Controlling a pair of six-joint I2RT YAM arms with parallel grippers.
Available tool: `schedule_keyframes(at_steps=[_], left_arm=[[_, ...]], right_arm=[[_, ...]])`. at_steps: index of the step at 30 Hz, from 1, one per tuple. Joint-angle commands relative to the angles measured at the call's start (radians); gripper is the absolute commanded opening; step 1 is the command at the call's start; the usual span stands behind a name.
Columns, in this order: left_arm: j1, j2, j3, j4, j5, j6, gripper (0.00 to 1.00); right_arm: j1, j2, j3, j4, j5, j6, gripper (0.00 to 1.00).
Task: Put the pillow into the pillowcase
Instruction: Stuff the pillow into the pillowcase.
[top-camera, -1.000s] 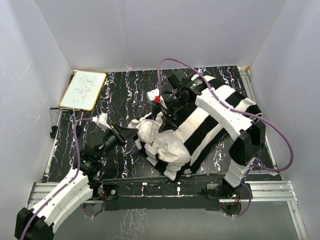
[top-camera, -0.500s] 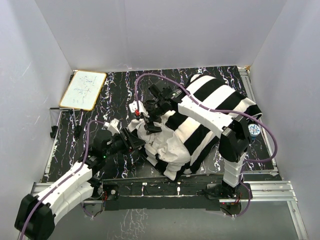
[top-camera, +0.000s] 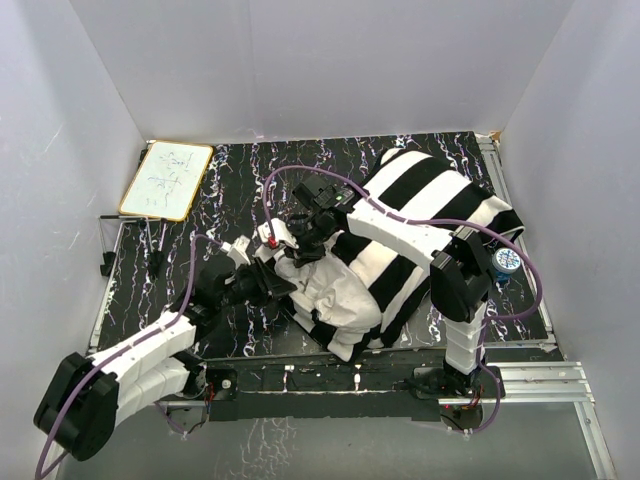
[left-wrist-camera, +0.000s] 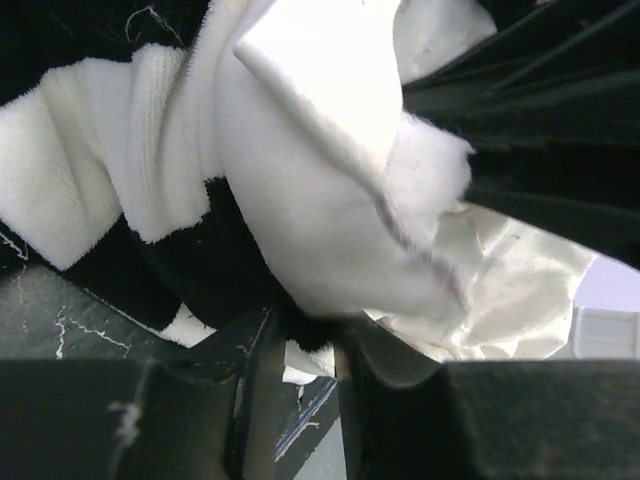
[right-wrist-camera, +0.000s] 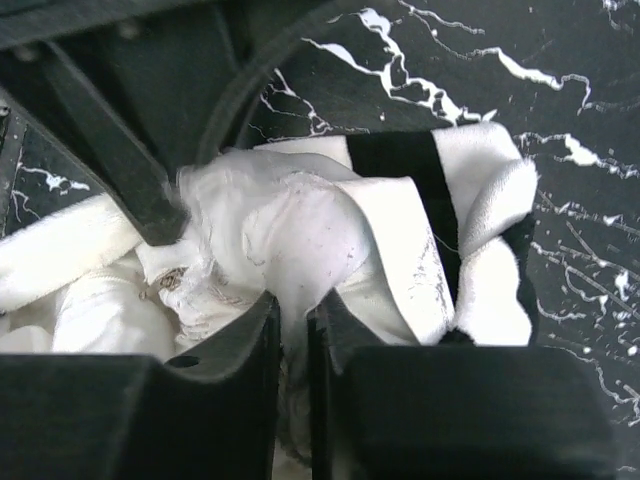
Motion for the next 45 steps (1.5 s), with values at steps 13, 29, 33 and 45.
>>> schedule_keyframes(at_steps=[13,29,33,45], left_arm=[[0.012,-0.301,0.208,-0.486,-0.151,0.218,0.00],[0.015,-0.137,0.103,0.221,0.053,-0.084,0.14],[0.016,-0.215,0.186,-0.070,-0.019,0.038,0.52],[-0.043,-0.329,0.240,-0.383,0.098,0.010,0.52]], right_arm=[[-0.002,-0.006,-0.167,-0.118,0.217,-0.094,0.08],[-0.113,0.238,0.101,-0.207,-0.375,0.115,0.51],[-0.177,0.148,0.261,-0.349,-0.405,0.053,0.66],[-0.176,-0.342,0.117,-0.285,-0.264,-0.113,0.83]])
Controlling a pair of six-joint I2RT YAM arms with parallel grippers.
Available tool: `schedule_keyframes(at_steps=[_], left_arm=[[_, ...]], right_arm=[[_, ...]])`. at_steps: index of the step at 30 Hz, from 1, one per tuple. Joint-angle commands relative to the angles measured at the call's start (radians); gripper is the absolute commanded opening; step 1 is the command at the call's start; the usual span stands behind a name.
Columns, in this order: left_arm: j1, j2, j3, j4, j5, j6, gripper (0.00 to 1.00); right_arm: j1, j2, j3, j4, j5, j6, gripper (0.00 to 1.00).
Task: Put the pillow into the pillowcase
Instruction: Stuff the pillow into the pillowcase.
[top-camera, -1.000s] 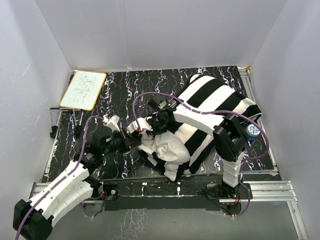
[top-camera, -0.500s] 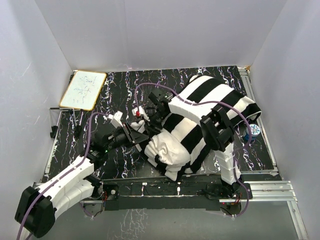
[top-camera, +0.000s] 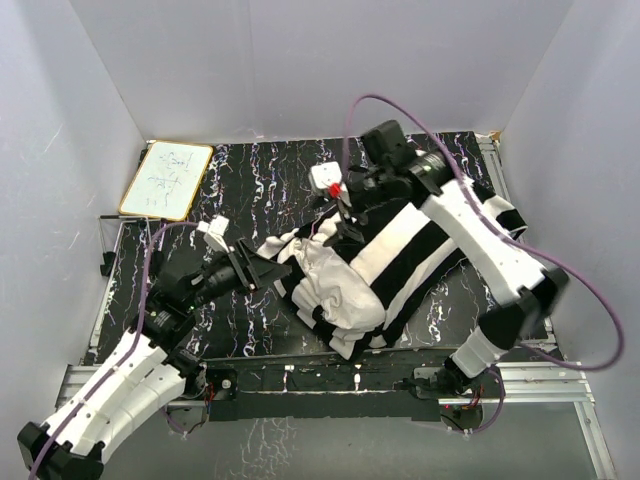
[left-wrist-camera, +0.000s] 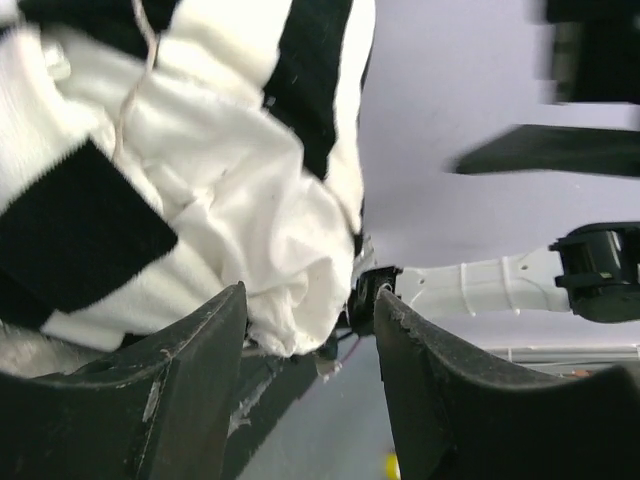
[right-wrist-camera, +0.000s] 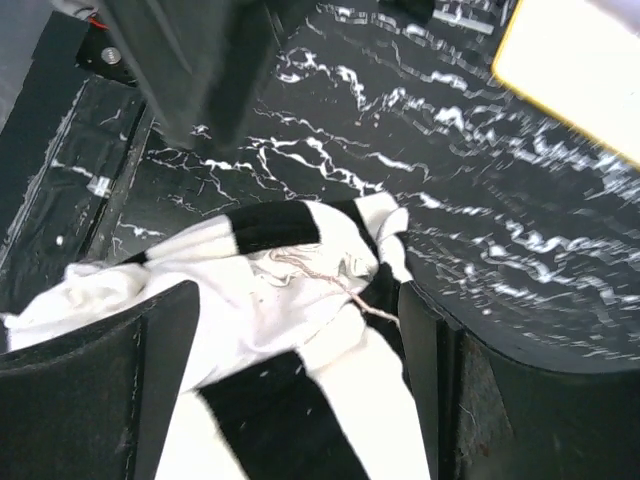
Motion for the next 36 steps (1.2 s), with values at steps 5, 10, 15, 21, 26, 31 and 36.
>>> schedule_keyframes(at_steps=[5,10,15,21,26,31,36], left_arm=[[-0.222,0.179,0.011,-0.058,-0.056,-0.114,0.57],[-0.265,0.320,0.025,0.007,-0.138,-0.096,0.62],[-0.266,0.350,0.040,-0.011,-0.175,-0.014,0.59],[-0.268,0.275,-0.045,0.138,-0.085,0.163,0.63],[-0.268,0.356,-0.063,0.226,-0.108,0.196,0.73],[-0.269,0.469,0.035,0.105,-0.295,0.184,0.73],[-0.267,0.436,0.016,0.180,-0.374,0.150,0.74]], right_arm=[[0.045,-0.229,-0.305,-0.187,0.067,-0.376,0.84],[0.073,-0.270,-0.475,-0.074,0.161,-0.344,0.83],[0.097,-0.266,-0.604,0.111,0.321,-0.257,0.73],[0.055,-0.247,-0.660,0.337,0.531,-0.103,0.16],[-0.007,-0.230,-0.626,0.367,0.455,-0.071,0.09],[-0.007,-0.226,-0.650,0.348,0.397,-0.082,0.08],[-0.007,-0.231,-0.678,0.347,0.393,-0.083,0.08]])
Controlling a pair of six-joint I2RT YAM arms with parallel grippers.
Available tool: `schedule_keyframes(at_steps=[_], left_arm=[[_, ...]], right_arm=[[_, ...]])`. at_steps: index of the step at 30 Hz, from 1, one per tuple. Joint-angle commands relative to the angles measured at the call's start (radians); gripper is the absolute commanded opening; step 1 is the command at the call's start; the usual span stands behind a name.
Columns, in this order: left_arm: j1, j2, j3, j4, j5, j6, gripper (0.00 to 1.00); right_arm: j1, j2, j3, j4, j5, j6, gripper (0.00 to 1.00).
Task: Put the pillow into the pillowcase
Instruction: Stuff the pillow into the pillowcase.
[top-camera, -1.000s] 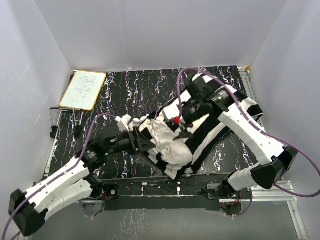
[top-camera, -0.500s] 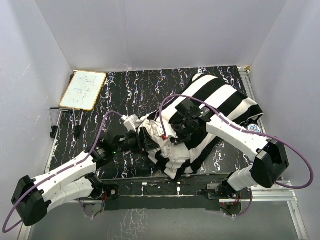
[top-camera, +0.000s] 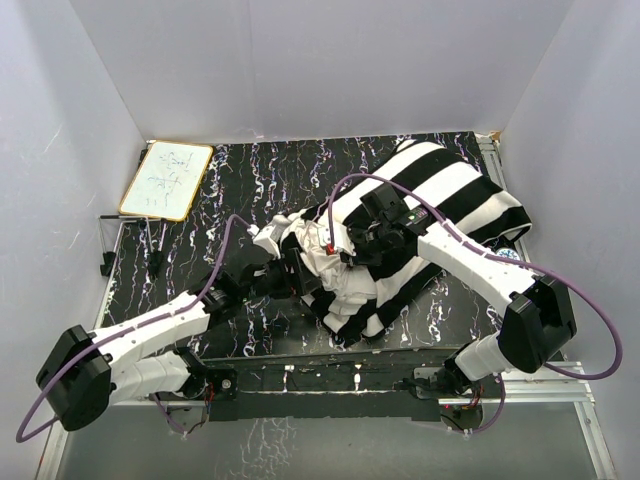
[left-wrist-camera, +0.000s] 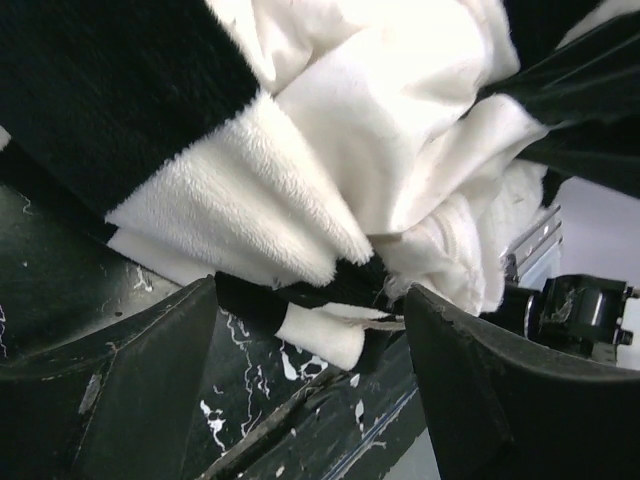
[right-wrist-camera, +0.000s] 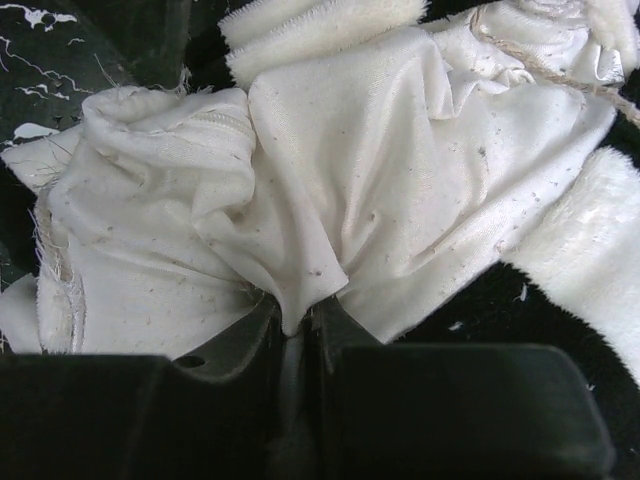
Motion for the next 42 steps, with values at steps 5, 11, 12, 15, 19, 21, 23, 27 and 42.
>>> schedule_keyframes(at_steps=[5,11,12,15,19,21,23,27,42], left_arm=[[-0.003,-0.078,0.011,0.090,-0.131,-0.043,0.73],[-0.003,0.116,0.131,0.005,-0.099,-0.030,0.61],[-0.003,0.143,0.145,-0.020,-0.093,-0.026,0.57],[-0.001,0.169,0.151,-0.081,-0.097,-0.008,0.49],[0.009,0.163,0.149,-0.173,-0.105,0.023,0.30],[0.012,0.146,0.138,-0.194,-0.099,0.029,0.21],[0.013,0.124,0.129,-0.198,-0.076,0.036,0.13],[0.014,0.082,0.133,-0.112,0.082,0.091,0.00],[0.242,-0.045,0.149,0.510,0.357,-0.360,0.00]], right_arm=[[-0.012,-0.001,-0.035,0.051,0.029,0.001,0.08],[-0.018,0.004,-0.032,0.056,0.024,0.015,0.08],[-0.022,0.003,-0.029,0.056,0.023,0.017,0.08],[-0.033,-0.003,-0.029,0.059,0.025,0.019,0.08],[-0.038,0.002,-0.040,0.078,0.050,0.031,0.08],[-0.039,0.011,-0.041,0.102,0.075,0.052,0.08],[-0.039,0.028,-0.042,0.134,0.108,0.082,0.08],[-0.039,0.089,-0.019,0.174,0.131,0.161,0.08],[-0.040,0.239,-0.056,0.041,-0.232,0.141,0.13]])
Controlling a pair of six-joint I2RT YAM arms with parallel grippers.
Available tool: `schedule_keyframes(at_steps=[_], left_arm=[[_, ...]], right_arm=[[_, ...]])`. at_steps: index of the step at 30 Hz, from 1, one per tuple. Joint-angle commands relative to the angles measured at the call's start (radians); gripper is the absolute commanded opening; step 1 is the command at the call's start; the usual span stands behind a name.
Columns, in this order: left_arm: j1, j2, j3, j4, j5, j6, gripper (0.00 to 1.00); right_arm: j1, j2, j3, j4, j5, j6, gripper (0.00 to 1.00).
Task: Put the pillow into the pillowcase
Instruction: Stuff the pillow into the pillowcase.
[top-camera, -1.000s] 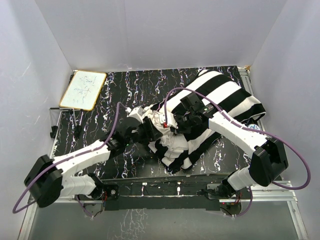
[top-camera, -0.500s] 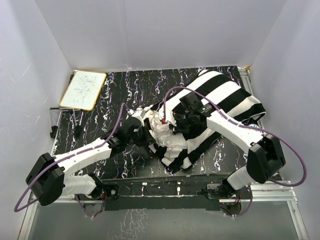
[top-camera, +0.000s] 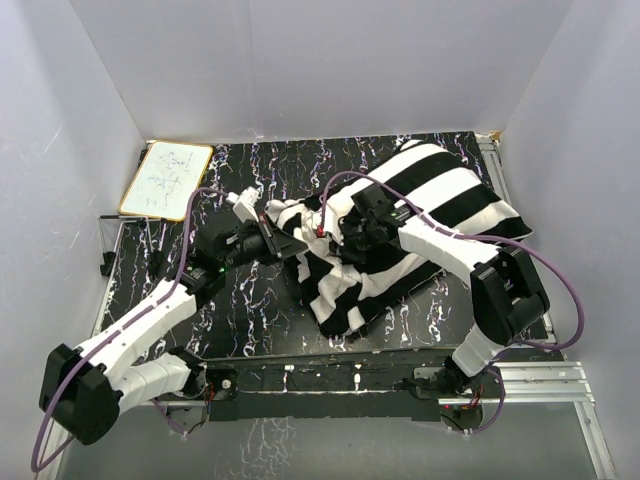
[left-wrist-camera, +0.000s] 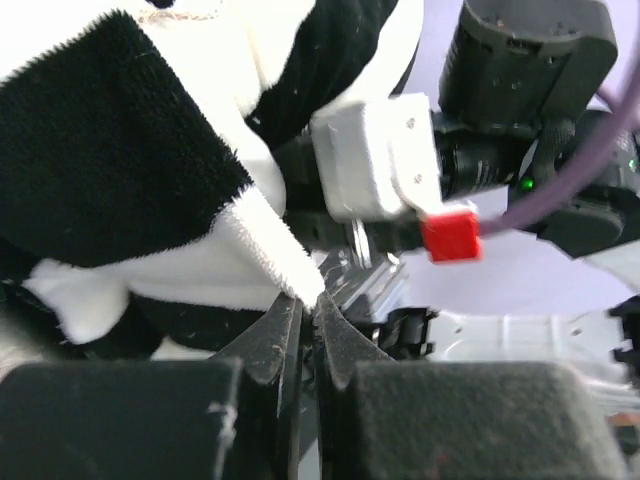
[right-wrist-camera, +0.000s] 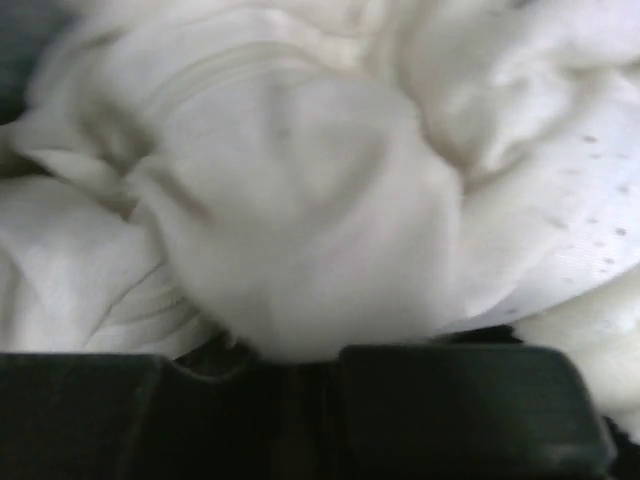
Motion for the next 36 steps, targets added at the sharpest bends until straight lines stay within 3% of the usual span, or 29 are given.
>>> schedule_keyframes(at_steps=[1,3,6,10,12,15,20,25,27,29,31,34,36], left_arm=[[0.016,0.048,-0.070,0.603,0.049,-0.349,0.00],[0.015,0.134,-0.120,0.679,0.005,-0.395,0.00],[0.015,0.201,-0.143,0.751,-0.040,-0.423,0.00],[0.015,0.216,-0.082,0.630,-0.030,-0.332,0.00],[0.015,0.198,-0.068,0.571,-0.025,-0.295,0.00],[0.015,0.170,-0.064,0.514,-0.015,-0.255,0.00],[0.016,0.152,-0.065,0.515,0.022,-0.247,0.00],[0.015,0.107,-0.021,0.623,0.082,-0.273,0.00],[0.016,0.118,0.034,0.671,0.114,-0.312,0.00],[0.007,0.136,0.093,0.714,0.131,-0.347,0.00],[0.000,0.147,0.129,0.724,0.117,-0.359,0.00],[0.001,0.153,0.101,0.659,0.027,-0.329,0.00],[0.003,0.168,0.018,0.645,-0.069,-0.334,0.00]], right_arm=[[-0.011,0.064,0.004,-0.252,-0.324,-0.148,0.16],[-0.016,0.077,0.071,-0.428,-0.485,-0.278,0.31],[-0.045,0.063,0.180,-0.565,-0.586,-0.345,0.50],[-0.089,0.015,0.375,-0.575,-0.533,-0.246,0.56],[-0.090,-0.029,0.418,-0.503,-0.483,-0.176,0.57],[-0.080,-0.102,0.334,-0.278,-0.417,-0.054,0.48],[-0.027,-0.064,0.226,-0.175,-0.314,0.042,0.10],[-0.022,0.104,0.069,-0.091,-0.093,0.165,0.08],[-0.024,0.158,0.013,-0.025,-0.090,0.218,0.08],[-0.024,0.200,0.011,-0.009,-0.141,0.234,0.08],[-0.027,0.229,0.062,-0.081,-0.288,0.171,0.11],[-0.037,0.216,0.221,-0.445,-0.647,-0.212,0.33],[-0.056,0.195,0.333,-0.656,-0.727,-0.364,0.43]])
